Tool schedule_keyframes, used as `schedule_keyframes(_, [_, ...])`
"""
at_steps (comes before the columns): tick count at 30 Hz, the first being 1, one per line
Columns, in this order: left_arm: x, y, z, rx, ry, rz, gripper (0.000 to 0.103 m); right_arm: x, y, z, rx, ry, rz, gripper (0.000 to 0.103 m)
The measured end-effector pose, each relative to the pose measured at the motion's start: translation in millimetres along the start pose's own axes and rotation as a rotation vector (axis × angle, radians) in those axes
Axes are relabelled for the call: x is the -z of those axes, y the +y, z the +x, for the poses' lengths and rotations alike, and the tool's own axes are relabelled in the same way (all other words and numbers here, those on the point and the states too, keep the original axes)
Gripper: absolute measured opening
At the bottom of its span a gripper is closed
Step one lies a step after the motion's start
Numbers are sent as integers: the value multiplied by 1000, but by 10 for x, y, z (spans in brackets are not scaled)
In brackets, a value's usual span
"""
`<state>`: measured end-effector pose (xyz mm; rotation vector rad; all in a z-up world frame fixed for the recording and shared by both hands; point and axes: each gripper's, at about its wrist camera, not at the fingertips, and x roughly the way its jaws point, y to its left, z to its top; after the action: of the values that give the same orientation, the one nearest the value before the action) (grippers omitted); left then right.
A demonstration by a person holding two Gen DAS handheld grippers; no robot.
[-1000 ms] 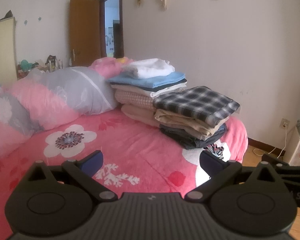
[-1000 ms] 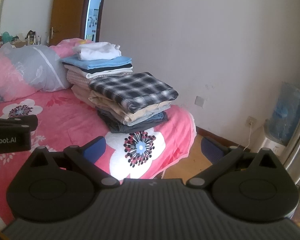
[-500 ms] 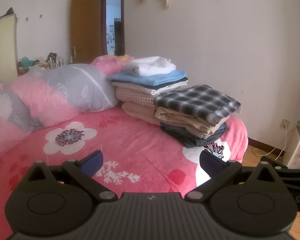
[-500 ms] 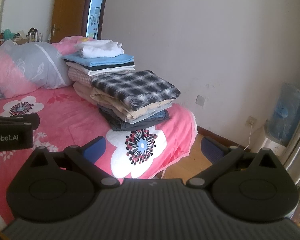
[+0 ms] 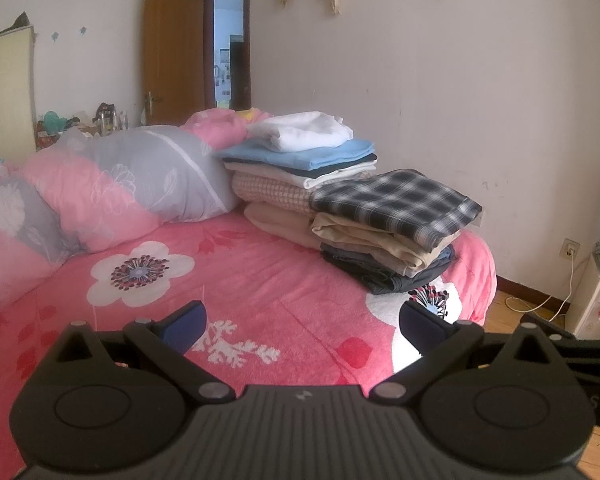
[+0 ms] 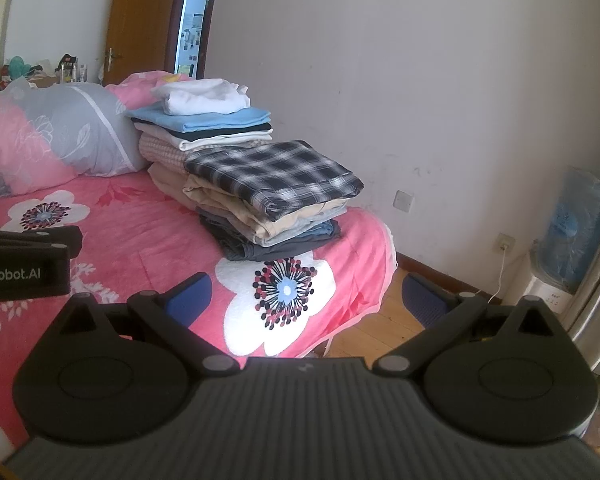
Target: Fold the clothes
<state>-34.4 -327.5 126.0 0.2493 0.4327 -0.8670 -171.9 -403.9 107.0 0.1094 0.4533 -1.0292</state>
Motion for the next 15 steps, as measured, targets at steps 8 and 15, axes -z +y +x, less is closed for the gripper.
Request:
schedule_keyframes(8, [7, 17, 0, 0, -2, 0, 103, -14, -2, 0, -1, -1, -2, 102])
schedule_keyframes(15, [3, 27, 7, 0, -1, 1, 103, -20, -3, 22, -1, 0, -1, 102])
